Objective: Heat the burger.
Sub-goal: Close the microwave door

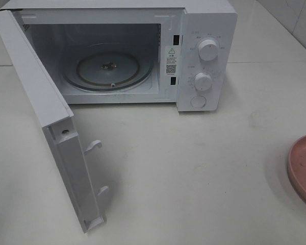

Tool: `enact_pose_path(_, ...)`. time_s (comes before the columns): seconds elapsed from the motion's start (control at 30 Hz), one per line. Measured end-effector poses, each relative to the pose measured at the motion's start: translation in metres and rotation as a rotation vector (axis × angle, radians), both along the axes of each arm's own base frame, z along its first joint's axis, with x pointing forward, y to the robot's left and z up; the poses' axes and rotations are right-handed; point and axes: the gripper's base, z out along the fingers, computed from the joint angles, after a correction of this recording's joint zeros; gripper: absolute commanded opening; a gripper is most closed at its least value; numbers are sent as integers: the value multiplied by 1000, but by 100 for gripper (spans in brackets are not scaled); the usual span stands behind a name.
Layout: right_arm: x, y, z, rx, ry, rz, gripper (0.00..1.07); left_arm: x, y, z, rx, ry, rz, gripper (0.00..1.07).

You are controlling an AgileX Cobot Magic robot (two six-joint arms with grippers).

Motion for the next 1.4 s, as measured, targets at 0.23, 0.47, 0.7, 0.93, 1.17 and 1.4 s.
enact_pose_path(0.23, 0, 0, 0, 0, 0, 0, 76, 40, 2, 0, -3, -8, 9, 0)
enact_pose_path(0.47, 0, 0, 0, 0, 0, 0, 76, 77, 5, -16, 23, -20, 8, 0)
enact_pose_path(0.7, 0, 0, 0, 0, 0, 0, 76, 109, 8, -45, 91, -177, 11, 0)
enact_pose_path(0.93, 0, 0, 0, 0, 0, 0, 76, 128, 10, -63, 102, -227, 22, 0)
enact_pose_path(1.17, 0, 0, 0, 0, 0, 0, 76, 160, -2, -84, 171, -239, -100, 0)
enact_pose_path(1.4, 0, 0, 0, 0, 0, 0, 76, 178, -27, -114, 181, -180, -264, 0)
